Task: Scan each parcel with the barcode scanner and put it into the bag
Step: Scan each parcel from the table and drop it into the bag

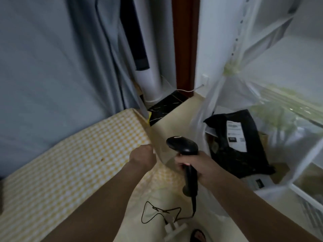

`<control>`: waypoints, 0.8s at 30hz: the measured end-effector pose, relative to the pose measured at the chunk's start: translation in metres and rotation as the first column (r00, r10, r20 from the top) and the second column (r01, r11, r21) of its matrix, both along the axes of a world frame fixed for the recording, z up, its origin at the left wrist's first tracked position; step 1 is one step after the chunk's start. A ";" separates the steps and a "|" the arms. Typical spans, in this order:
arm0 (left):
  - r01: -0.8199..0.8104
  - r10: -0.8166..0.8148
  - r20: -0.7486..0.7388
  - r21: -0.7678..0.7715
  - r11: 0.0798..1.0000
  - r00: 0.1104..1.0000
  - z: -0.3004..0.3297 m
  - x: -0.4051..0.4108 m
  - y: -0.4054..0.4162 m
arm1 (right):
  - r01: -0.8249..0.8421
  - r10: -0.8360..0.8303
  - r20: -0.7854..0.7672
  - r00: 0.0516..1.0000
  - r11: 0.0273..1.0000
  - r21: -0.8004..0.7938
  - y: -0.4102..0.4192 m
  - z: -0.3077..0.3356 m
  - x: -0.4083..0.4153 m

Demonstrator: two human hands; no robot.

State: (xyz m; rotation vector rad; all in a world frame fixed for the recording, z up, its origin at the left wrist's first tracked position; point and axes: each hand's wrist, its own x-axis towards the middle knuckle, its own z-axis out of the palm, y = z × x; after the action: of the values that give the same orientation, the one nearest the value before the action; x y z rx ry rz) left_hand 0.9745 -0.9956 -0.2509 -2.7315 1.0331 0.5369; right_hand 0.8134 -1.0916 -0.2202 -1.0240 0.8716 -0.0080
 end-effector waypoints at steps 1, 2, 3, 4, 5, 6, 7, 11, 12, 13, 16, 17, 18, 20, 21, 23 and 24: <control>-0.028 0.028 0.006 0.000 1.000 1.000 0.003 0.007 0.019 | -0.022 0.022 0.002 1.000 1.000 -0.003 0.013 0.002 0.008; -0.061 0.061 0.014 -0.004 0.998 0.998 0.006 0.013 0.040 | -0.034 0.034 0.003 0.999 0.999 0.000 0.027 0.004 0.017; -0.095 0.095 0.023 -0.011 0.995 0.995 0.010 0.018 0.062 | -0.040 0.040 0.005 0.999 0.999 0.005 0.043 0.006 0.025; -0.128 0.128 0.031 -0.019 0.992 0.991 0.012 0.022 0.085 | -0.053 0.053 0.011 0.999 0.999 0.005 0.059 0.008 0.034; -0.162 0.163 0.035 -0.028 0.986 0.986 0.015 0.027 0.109 | -0.072 0.072 0.019 0.997 0.997 0.000 0.076 0.010 0.043; -0.195 0.196 0.037 -0.033 0.980 0.980 0.017 0.031 0.133 | -0.096 0.097 0.027 0.995 0.995 -0.007 0.094 0.012 0.052; -0.227 0.229 0.042 -0.039 0.973 0.973 0.020 0.034 0.160 | -0.123 0.124 0.028 0.992 0.992 -0.017 0.113 0.014 0.061; -0.362 0.364 0.047 -0.060 0.930 0.930 0.026 0.042 0.271 | -0.255 0.255 0.003 0.967 0.965 -0.068 0.197 0.020 0.087; -0.398 0.401 0.048 -0.068 0.915 0.915 0.027 0.042 0.299 | -0.284 0.285 0.003 0.958 0.956 -0.075 0.220 0.022 0.092; -0.428 0.432 0.049 -0.070 0.901 0.901 0.028 0.041 0.327 | -0.310 0.311 0.000 0.950 0.947 -0.085 0.242 0.024 0.097; -0.512 0.517 0.048 -0.088 0.854 0.854 0.029 0.036 0.410 | -0.392 0.393 -0.016 0.919 0.913 -0.111 0.309 0.027 0.109; -0.541 0.547 0.045 -0.099 0.835 0.836 0.028 0.034 0.438 | -0.418 0.420 -0.011 0.908 0.901 -0.116 0.331 0.027 0.114; -0.568 0.574 0.038 -0.104 0.816 0.818 0.027 0.032 0.465 | -0.446 0.449 -0.005 0.894 0.887 -0.119 0.354 0.025 0.118; -0.623 0.629 0.023 -0.112 0.774 0.777 0.026 0.025 0.517 | -0.490 0.493 -0.003 0.870 0.864 -0.120 0.399 0.023 0.126; -0.648 0.653 0.017 -0.108 0.754 0.757 0.026 0.021 0.542 | -0.504 0.507 -0.003 0.862 0.856 -0.115 0.420 0.023 0.129; -0.691 0.695 0.009 -0.098 0.716 0.719 0.026 0.015 0.589 | -0.529 0.532 0.002 0.847 0.842 -0.108 0.460 0.022 0.133; -0.714 0.718 0.007 -0.102 0.693 0.696 0.028 0.012 0.611 | -0.548 0.552 0.010 0.833 0.829 -0.114 0.478 0.022 0.136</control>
State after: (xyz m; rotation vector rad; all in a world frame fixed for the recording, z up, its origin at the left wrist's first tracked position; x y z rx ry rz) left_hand 0.9862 -0.3846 -0.2230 -3.1470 -0.1010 0.5182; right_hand 0.9489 -0.6139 -0.1980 -1.3443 0.5120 0.4185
